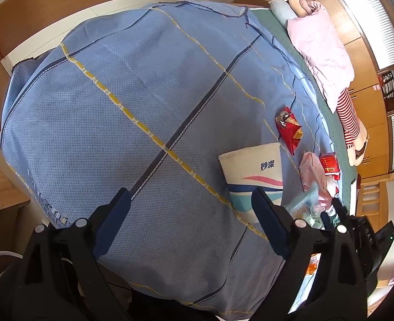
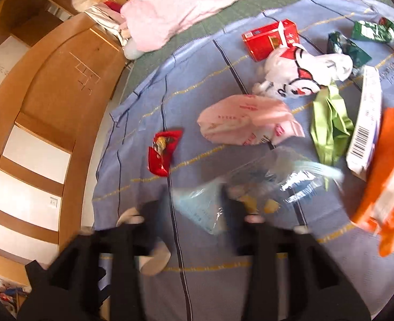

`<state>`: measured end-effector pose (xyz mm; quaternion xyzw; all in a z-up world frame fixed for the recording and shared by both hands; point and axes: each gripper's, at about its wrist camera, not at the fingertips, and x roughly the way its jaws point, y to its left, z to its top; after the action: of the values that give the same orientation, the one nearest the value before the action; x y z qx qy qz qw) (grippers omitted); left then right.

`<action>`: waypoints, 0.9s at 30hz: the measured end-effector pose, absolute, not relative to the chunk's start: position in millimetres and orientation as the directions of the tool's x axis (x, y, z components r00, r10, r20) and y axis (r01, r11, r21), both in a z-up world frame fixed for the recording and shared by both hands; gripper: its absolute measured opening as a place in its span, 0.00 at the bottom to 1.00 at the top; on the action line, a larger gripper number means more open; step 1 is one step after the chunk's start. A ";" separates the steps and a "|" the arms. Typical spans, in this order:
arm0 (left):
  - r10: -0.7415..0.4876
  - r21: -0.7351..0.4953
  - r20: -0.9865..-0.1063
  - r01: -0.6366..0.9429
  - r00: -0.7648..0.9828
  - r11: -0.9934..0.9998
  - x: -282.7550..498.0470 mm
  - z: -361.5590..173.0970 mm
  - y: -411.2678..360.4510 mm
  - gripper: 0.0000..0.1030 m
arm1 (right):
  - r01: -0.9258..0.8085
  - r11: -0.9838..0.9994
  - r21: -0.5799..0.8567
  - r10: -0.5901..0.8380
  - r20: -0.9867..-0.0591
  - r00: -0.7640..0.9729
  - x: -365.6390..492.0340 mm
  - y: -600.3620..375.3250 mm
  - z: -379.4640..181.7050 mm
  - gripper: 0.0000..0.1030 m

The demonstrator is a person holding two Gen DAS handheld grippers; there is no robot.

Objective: Collect trash
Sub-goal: 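Grasp the clear plastic bag with the right tool while the left tool approaches the white paper cup, then grasp the white paper cup with the left tool while the right tool holds the plastic bag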

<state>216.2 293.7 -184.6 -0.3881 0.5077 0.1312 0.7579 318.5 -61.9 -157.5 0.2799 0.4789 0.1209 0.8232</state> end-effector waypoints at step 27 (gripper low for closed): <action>-0.241 -0.527 -0.840 -0.620 0.487 0.581 222.5 -192.8 310.2 0.89 | -0.114 0.809 0.577 0.573 -0.732 0.369 301.0 12.7 -200.5 0.07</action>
<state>222.5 310.2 -192.8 -0.4394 0.4903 0.1278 0.7418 301.0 12.7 -200.5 0.2214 0.5187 0.2155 0.7972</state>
